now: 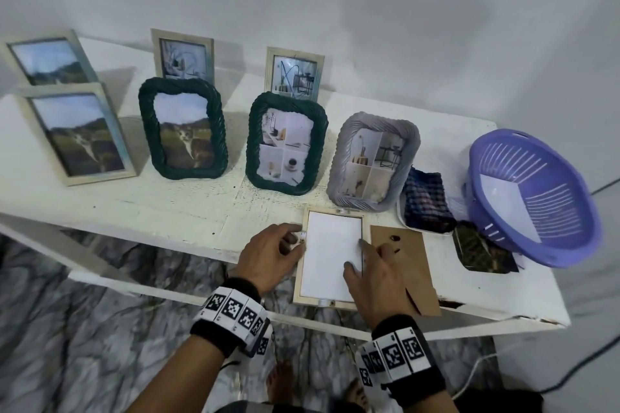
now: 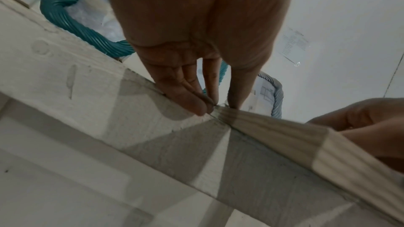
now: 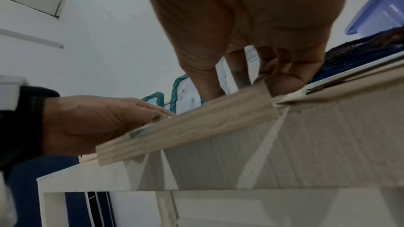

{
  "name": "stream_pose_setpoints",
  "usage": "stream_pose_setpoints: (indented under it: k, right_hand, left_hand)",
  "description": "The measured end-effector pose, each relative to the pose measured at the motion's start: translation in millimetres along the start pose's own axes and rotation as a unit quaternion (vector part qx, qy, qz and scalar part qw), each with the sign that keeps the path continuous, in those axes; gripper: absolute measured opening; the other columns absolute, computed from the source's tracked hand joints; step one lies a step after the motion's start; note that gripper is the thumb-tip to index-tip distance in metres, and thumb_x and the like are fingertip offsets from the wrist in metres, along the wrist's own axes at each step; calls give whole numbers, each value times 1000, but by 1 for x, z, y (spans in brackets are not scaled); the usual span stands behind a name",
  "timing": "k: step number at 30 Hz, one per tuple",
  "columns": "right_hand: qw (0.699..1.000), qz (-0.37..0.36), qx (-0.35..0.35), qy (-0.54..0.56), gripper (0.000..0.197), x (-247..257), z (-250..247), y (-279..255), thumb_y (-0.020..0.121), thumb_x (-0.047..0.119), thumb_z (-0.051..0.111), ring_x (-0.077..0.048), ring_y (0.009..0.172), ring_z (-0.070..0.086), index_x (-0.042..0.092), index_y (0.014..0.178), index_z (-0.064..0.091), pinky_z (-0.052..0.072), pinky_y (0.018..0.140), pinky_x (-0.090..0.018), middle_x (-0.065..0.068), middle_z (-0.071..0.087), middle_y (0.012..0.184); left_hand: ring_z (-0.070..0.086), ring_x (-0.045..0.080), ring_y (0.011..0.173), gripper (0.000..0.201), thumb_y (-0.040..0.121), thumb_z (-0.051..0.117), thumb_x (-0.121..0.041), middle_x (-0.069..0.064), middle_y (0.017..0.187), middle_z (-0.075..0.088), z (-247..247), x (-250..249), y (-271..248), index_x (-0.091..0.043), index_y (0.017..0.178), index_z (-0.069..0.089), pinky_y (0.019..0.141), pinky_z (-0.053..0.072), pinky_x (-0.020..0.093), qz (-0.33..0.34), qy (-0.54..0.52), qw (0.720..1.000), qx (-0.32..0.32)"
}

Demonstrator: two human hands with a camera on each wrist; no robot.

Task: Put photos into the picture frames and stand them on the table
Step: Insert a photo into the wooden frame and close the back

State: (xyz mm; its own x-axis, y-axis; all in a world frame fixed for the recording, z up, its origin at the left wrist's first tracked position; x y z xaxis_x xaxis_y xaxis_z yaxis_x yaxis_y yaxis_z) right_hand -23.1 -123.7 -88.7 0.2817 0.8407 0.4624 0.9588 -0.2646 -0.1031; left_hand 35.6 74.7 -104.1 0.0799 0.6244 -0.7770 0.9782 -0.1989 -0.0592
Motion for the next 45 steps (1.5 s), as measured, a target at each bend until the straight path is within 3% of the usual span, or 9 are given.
stream_pose_setpoints:
  k: [5, 8, 13, 17, 29, 33, 38, 41, 45]
  right_hand:
    - [997, -62, -33, 19, 33, 5, -2, -3, 87, 22, 65, -34, 82, 58, 11, 118, 67, 51, 71, -37, -13, 50, 104]
    - [996, -53, -51, 40, 34, -3, -14, -1, 87, 22, 65, -30, 83, 58, 14, 120, 66, 50, 73, -35, -10, 53, 102]
    - [993, 29, -100, -54, 40, -45, -38, -2, 83, 33, 59, -42, 97, 52, 11, 117, 63, 45, 81, -46, -20, 56, 110]
    - [984, 125, -35, -124, 56, -76, -36, -9, 86, 52, 58, -37, 116, 42, 16, 128, 50, 40, 93, -46, -15, 47, 129]
    - [984, 157, -83, 10, 50, -90, -60, -28, 77, 39, 73, -36, 109, 43, 10, 117, 62, 37, 96, -43, -16, 48, 117]
    - [986, 113, -119, 30, 48, -60, -63, -33, 75, 40, 76, -35, 110, 42, 11, 111, 63, 40, 94, -45, -14, 46, 116]
    - [988, -12, -153, -19, 42, -7, -44, -21, 67, 34, 82, -34, 89, 45, 7, 94, 63, 45, 81, -43, -15, 46, 99]
    - [988, -31, -152, -24, 40, 7, -32, -14, 59, 30, 85, -33, 78, 47, 5, 82, 63, 50, 71, -44, -15, 47, 88]
    - [990, -34, -138, -13, 39, 12, -18, -7, 64, 33, 82, -32, 81, 45, 6, 86, 64, 49, 74, -43, -13, 46, 89]
  left_hand:
    - [60, 12, 88, 37, 91, 64, -33, -6, 103, 62, 1, -2, -1, -24, 127, 59, 82, 53, 36, 22, 19, 1000, 4]
    - [52, 16, 106, 41, 91, 57, -43, -4, 115, 59, -4, -6, -1, -26, 129, 56, 84, 50, 34, 55, 98, 993, -28]
    - [40, 21, 129, 60, 83, 41, -60, -2, 141, 49, 1, -2, 4, -30, 132, 56, 105, 36, 44, 103, 76, 992, -11]
    - [25, 21, 145, 65, 81, 37, -65, -1, 153, 37, 12, 8, 6, -35, 137, 51, 114, 17, 42, 106, 85, 991, 21]
    - [17, 15, 148, 68, 84, 30, -65, -4, 157, 32, 15, 15, 5, -34, 144, 42, 113, 7, 31, 118, 109, 987, 32]
    - [16, 14, 148, 67, 85, 30, -65, -5, 157, 31, 15, 17, 5, -36, 144, 41, 115, 8, 34, 118, 111, 986, 28]
    - [15, 12, 148, 69, 84, 29, -67, -6, 157, 30, 16, 17, 5, -35, 144, 40, 116, 7, 33, 114, 118, 986, 33]
    - [14, 12, 148, 69, 84, 28, -67, -7, 158, 29, 16, 17, 6, -36, 144, 40, 116, 8, 35, 115, 125, 985, 34]
    - [15, 12, 148, 68, 84, 29, -67, -6, 157, 30, 15, 16, 6, -36, 144, 40, 118, 12, 40, 114, 121, 986, 31]
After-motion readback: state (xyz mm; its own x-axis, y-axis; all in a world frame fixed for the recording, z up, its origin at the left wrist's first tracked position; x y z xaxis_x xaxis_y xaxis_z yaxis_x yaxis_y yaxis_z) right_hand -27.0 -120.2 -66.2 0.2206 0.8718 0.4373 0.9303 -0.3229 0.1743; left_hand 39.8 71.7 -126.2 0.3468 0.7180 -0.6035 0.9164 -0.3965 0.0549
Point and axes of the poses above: each hand's wrist, its own y-axis towards the middle knuckle, its own z-axis out of the palm, x = y × z, the point moved 8 cm from there along y, towards the middle knuckle
